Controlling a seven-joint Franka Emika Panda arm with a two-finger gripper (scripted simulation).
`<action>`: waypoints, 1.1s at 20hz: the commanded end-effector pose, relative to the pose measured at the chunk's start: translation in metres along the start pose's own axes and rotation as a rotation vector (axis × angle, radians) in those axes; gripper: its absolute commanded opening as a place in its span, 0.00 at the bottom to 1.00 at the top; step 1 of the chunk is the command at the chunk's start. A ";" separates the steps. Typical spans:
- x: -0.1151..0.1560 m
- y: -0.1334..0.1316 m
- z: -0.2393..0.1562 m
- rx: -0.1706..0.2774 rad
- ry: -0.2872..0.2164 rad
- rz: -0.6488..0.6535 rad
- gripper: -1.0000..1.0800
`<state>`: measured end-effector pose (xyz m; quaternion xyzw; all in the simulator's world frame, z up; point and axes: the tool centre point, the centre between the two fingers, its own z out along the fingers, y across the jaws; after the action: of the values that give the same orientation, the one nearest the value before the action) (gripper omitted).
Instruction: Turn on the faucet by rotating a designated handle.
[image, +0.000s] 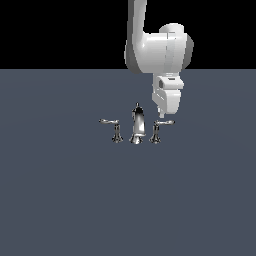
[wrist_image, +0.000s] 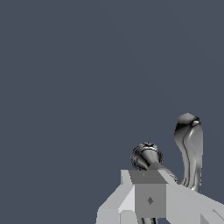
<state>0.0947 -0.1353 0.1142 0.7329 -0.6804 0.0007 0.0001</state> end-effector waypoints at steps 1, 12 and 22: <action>0.011 -0.004 0.009 0.000 0.000 0.040 0.00; 0.027 -0.008 0.021 -0.001 -0.001 0.096 0.00; 0.028 0.001 0.020 -0.001 -0.001 0.090 0.00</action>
<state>0.0995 -0.1613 0.0940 0.7017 -0.7124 -0.0001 -0.0001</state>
